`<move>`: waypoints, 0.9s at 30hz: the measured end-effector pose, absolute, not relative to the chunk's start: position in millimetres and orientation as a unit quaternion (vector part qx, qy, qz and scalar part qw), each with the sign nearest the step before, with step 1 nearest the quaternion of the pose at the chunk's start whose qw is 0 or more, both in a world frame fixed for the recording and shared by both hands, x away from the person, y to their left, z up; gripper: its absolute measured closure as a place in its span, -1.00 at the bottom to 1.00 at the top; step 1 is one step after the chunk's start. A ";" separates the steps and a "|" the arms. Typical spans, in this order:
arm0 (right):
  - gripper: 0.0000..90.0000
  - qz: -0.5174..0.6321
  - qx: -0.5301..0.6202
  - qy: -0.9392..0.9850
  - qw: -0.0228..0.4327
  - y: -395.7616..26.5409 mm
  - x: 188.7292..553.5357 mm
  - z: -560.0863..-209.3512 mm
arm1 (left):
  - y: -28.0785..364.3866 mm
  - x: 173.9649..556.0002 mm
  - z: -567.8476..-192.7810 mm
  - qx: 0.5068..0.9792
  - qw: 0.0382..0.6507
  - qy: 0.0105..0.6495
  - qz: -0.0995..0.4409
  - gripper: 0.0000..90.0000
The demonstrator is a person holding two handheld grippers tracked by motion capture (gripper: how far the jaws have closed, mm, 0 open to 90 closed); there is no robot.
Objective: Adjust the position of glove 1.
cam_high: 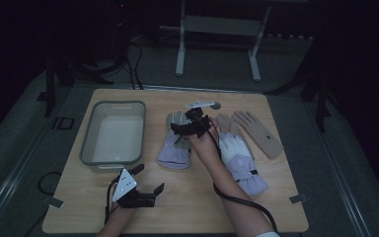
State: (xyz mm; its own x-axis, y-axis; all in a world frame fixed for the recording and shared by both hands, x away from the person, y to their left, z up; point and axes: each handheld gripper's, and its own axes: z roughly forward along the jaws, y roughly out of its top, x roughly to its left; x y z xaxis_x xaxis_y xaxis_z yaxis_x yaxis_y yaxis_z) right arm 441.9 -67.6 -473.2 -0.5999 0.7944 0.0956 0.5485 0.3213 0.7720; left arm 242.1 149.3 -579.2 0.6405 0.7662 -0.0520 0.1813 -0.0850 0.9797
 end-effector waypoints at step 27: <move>-0.07 0.327 0.446 0.819 0.152 -48.4 455.1 -551.5 | 150.6 239.8 -579.3 0.696 0.582 0.340 0.248 -0.95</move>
